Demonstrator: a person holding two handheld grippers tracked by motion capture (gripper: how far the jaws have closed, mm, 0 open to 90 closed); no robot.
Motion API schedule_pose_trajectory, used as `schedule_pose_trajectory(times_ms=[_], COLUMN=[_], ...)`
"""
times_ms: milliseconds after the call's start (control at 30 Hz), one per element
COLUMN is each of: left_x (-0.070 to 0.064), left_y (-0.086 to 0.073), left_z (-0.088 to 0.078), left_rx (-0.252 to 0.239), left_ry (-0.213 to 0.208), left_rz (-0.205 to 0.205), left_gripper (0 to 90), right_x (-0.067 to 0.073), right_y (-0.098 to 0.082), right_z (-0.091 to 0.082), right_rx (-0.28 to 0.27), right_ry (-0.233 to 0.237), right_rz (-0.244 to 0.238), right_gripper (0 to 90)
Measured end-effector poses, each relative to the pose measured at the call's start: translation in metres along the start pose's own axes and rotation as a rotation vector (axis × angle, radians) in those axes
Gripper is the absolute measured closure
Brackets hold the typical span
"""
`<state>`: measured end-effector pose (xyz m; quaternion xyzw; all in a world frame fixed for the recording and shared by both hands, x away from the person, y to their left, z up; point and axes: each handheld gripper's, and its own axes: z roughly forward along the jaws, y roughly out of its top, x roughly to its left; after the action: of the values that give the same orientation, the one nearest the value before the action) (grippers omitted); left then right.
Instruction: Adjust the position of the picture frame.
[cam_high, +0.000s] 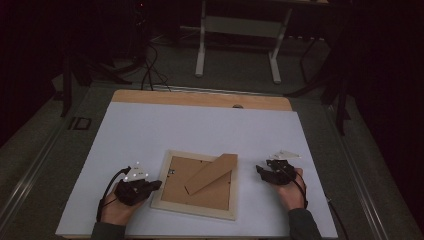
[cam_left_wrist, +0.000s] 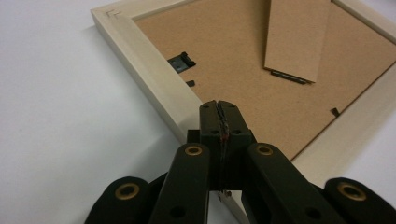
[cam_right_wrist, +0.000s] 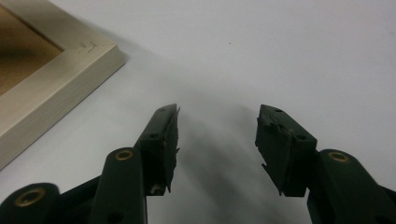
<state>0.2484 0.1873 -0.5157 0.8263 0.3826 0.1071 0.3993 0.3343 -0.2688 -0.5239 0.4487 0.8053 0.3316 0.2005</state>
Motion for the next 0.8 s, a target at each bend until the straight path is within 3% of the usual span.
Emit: schedule_pose_trajectory(times_ms=[133, 467, 800], left_x=[-0.004, -0.015, -0.023], left_y=[0.001, -0.004, -0.010], left_z=[-0.002, 0.001, -0.002], left_rx=[-0.012, 0.016, 0.043], left_ry=[-0.021, -0.067, -0.087], left_rz=[0.015, 0.040, 0.054], left_gripper=[90.0, 90.0, 90.0], right_x=[0.001, -0.003, -0.002], right_y=[-0.001, -0.003, -0.003], right_z=[0.001, -0.003, -0.002], right_rx=[0.000, -0.009, -0.006], right_ry=[0.002, 0.004, 0.009], right_rz=[-0.004, 0.016, 0.014], right_gripper=[47.9, 47.7, 47.6])
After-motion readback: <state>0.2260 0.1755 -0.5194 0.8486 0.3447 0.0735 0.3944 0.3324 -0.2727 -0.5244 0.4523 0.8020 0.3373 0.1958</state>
